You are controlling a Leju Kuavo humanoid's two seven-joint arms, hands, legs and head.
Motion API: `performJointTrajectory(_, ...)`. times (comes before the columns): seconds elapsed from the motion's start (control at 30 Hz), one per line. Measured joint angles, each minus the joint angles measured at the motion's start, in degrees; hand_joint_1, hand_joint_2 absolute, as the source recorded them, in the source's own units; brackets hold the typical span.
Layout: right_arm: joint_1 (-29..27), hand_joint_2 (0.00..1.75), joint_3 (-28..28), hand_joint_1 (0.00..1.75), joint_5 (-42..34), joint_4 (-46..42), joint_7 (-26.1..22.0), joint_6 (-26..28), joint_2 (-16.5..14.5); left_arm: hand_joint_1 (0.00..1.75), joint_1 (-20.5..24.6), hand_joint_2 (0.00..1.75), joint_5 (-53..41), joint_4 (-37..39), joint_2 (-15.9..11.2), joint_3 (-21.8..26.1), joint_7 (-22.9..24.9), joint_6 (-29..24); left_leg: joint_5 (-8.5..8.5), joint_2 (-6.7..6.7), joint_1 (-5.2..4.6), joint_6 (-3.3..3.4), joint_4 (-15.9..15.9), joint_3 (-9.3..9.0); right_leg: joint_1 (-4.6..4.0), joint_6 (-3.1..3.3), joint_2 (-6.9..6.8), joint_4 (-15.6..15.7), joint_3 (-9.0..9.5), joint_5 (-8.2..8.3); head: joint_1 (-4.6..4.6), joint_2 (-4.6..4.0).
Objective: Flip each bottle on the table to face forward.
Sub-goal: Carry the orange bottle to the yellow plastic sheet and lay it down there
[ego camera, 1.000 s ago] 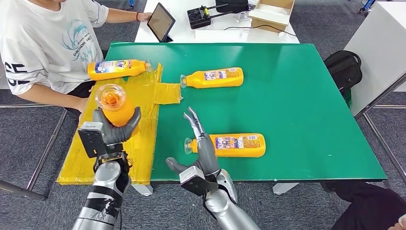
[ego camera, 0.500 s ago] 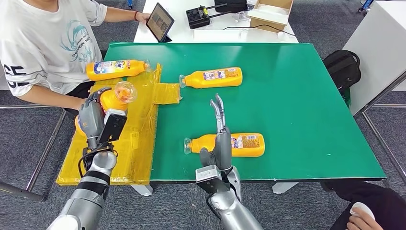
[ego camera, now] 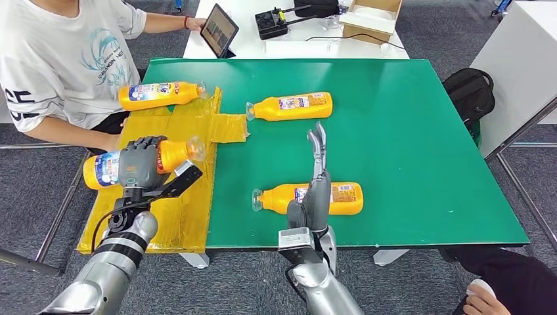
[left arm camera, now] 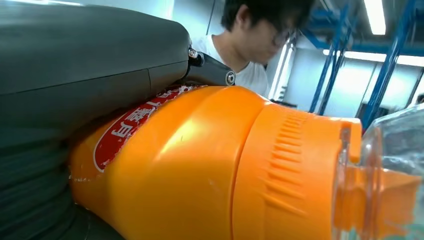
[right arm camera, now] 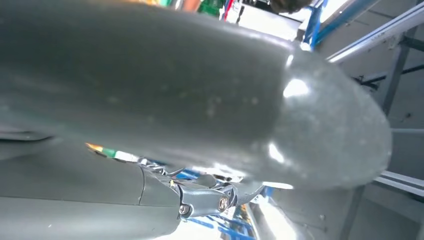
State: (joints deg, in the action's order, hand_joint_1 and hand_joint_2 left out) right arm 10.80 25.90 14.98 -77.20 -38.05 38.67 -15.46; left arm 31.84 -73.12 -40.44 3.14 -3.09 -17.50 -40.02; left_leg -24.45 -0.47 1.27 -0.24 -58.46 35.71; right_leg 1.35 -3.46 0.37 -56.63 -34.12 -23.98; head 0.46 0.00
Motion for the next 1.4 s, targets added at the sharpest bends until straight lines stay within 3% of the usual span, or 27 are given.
performJointTrajectory(0.13,-0.1,0.00,-0.4,0.00,4.6,-0.8,0.0,1.0,0.0,1.75,1.0,1.75,-3.5,5.3,-1.3,0.4,2.0,0.2,0.00,0.00,0.01,0.00,0.0,0.01,0.00,0.00,0.00,0.0,0.00,0.00,0.01,0.00)
performJointTrajectory(0.43,-0.1,0.00,-0.5,0.00,2.8,-0.8,0.0,1.1,0.0,1.75,2.7,1.75,-5.4,12.5,-2.7,1.3,3.6,1.8,0.00,-0.01,0.00,0.00,0.0,0.04,0.01,0.00,-0.01,0.0,0.00,0.00,0.01,0.00)
performJointTrajectory(0.73,-0.1,0.00,-0.5,0.00,0.0,-0.2,0.0,0.5,0.0,1.75,3.5,1.75,-7.0,15.3,-3.5,0.6,4.2,8.1,0.00,-0.04,0.00,0.00,0.0,0.03,0.01,0.00,-0.03,0.0,0.03,-0.01,0.01,0.00)
performJointTrajectory(0.87,-0.1,0.00,-0.5,0.00,-0.2,0.3,0.0,-0.3,0.0,0.06,4.2,1.75,-5.5,15.9,-3.7,0.6,3.2,13.0,0.00,-0.06,0.00,0.00,0.0,-0.01,0.01,0.00,-0.03,0.0,0.09,-0.01,0.01,0.00)
performJointTrajectory(1.0,-0.1,0.00,-0.5,0.00,-0.4,0.8,0.0,-1.4,0.0,0.00,4.8,0.00,-6.1,16.3,-4.0,0.5,3.6,15.7,0.00,-0.07,0.00,0.00,0.0,-0.14,0.01,0.00,-0.03,0.0,0.23,-0.01,0.01,0.00)
performJointTrajectory(1.4,-0.1,0.00,-0.5,0.00,-0.4,2.4,0.0,-2.5,0.0,0.00,5.5,0.00,-2.3,17.1,-4.3,0.9,2.2,20.8,0.01,-0.24,-0.01,0.00,0.0,-0.33,0.02,0.00,-0.20,0.0,0.48,-0.02,0.01,0.00)
